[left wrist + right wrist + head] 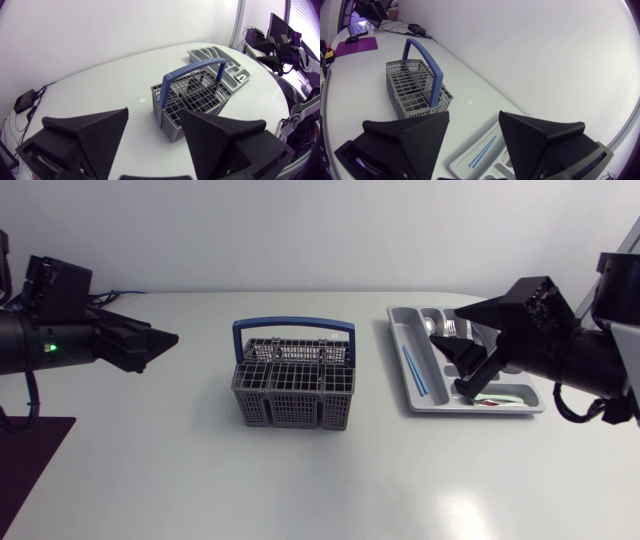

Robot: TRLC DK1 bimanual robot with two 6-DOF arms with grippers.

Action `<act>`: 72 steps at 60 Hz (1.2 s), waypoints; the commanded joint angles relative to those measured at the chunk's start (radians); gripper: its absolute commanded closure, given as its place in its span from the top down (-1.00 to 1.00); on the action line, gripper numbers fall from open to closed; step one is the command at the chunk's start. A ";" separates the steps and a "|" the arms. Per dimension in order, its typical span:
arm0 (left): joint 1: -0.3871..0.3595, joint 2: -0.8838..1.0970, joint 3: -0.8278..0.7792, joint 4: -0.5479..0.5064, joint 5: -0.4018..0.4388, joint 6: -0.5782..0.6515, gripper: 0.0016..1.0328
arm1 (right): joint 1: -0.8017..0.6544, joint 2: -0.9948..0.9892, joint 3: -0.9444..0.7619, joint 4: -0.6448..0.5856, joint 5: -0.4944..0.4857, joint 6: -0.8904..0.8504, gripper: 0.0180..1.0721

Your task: Unload the cutlery basket into the drawer organizer.

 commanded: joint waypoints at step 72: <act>0.142 -0.554 -0.458 0.266 -0.190 -0.029 0.92 | -0.340 -0.684 -0.401 -0.006 0.068 0.255 0.92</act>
